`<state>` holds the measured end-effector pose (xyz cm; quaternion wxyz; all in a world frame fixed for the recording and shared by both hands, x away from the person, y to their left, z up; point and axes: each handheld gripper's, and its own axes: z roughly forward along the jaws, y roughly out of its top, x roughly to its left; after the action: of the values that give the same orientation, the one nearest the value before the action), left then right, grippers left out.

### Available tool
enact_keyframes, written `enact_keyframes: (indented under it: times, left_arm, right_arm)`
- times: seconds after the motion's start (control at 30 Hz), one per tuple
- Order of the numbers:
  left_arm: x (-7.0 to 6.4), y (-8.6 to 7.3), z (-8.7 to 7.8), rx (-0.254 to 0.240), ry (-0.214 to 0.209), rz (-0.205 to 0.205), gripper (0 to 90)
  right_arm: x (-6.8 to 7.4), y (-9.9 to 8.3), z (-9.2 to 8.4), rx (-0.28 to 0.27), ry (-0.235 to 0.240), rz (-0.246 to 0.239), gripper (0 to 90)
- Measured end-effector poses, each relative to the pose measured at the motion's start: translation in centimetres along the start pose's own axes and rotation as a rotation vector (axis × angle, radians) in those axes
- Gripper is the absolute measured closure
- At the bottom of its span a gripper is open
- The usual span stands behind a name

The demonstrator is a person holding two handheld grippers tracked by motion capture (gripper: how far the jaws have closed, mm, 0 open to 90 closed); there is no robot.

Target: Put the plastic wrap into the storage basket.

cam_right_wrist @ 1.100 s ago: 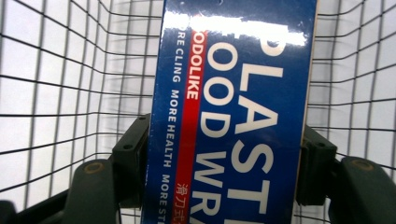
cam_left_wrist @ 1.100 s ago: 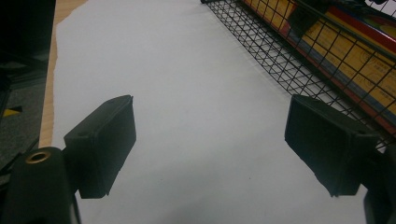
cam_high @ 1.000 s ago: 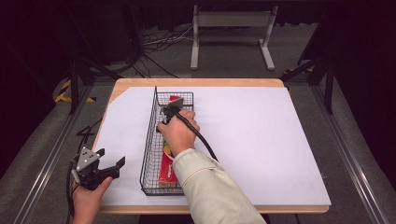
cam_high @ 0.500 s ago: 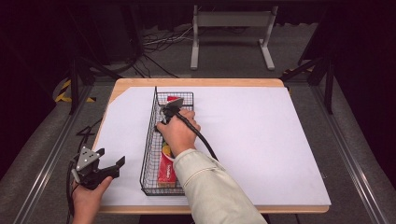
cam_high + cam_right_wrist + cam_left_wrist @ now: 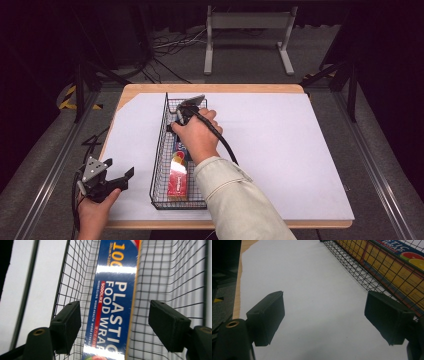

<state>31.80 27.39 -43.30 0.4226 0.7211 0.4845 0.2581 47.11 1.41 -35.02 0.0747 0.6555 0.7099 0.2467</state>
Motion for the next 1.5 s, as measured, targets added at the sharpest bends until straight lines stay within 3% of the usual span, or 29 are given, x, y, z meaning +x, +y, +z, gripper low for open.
enact_keyframes:
  times: [0.23,0.6,0.83,1.1,1.2,1.4,1.5]
  left_arm:
    - [0.1,0.1,0.0,0.003,0.001,0.002,17.3]
    - [-0.1,0.4,0.4,0.005,-0.007,0.004,17.3]
    - [0.0,0.5,0.6,0.006,-0.010,0.006,17.3]
    - [0.0,0.5,0.7,0.009,-0.007,0.000,17.3]
    - [0.1,0.4,0.7,0.008,-0.004,0.002,17.3]
    - [0.1,0.3,0.7,0.016,-0.007,0.003,17.3]
    - [0.0,0.4,0.7,0.015,-0.006,0.003,17.3]
  right_arm:
    - [-0.9,0.3,-2.4,-0.044,0.028,-0.041,25.5]
    - [-2.8,0.6,-5.2,-0.061,0.040,-0.047,25.5]
    - [-5.3,1.1,-6.9,-0.066,0.027,-0.060,25.3]
    - [-9.1,1.7,-8.4,-0.086,0.028,-0.081,25.0]
    - [-10.2,1.8,-8.8,-0.099,0.033,-0.112,24.6]
    - [-11.9,1.3,-9.7,-0.119,0.070,-0.271,23.7]
    - [-13.1,1.0,-10.2,-0.143,0.087,-0.303,23.5]
